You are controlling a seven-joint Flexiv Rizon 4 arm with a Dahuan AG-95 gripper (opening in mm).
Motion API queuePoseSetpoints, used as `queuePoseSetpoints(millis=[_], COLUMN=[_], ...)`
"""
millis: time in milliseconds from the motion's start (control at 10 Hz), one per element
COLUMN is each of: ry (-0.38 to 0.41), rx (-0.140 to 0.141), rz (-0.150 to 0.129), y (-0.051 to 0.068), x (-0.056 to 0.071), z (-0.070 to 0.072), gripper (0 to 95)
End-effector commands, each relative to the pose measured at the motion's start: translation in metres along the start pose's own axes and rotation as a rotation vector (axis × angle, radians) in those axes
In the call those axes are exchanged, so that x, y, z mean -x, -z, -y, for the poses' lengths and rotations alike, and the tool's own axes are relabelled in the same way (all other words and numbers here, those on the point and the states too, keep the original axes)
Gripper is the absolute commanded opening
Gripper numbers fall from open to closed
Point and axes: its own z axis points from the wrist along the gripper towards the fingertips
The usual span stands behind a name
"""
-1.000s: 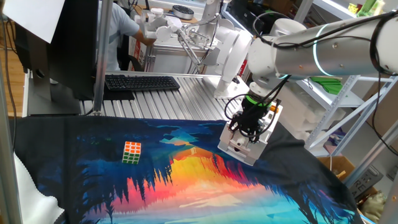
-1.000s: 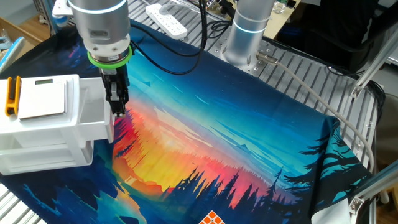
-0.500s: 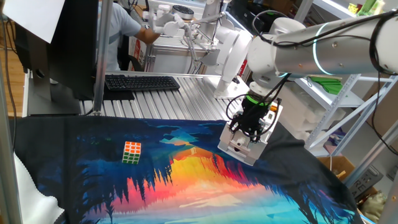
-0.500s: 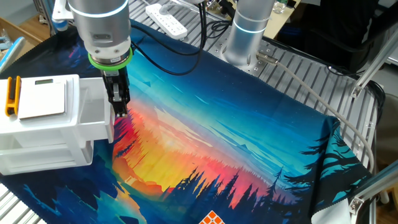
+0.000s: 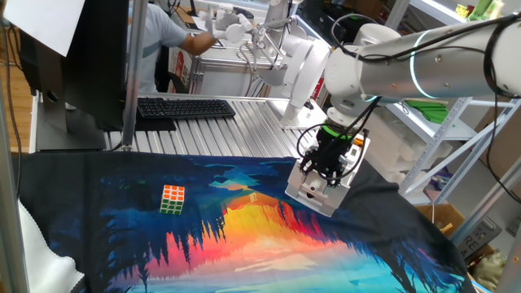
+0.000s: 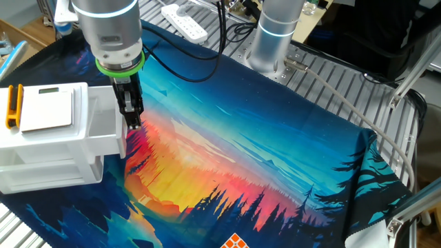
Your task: Grasp the handle and open the drawer
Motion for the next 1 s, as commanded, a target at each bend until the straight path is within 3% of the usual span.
queuePoseSetpoints(millis=[100, 400, 700, 1000], ry=[-0.005, -0.027, 0.019, 0.007], rx=[0.022, 0.018, 0.015, 0.016], rz=[-0.006, -0.006, -0.023, -0.017], y=[-0.0012, -0.0015, -0.0041, -0.0048], x=[0.0028, 0.0029, -0.0014, -0.0021], z=[-0.0006, -0.0003, -0.0005, -0.0004], gripper=[57.0, 57.0, 57.0, 57.0])
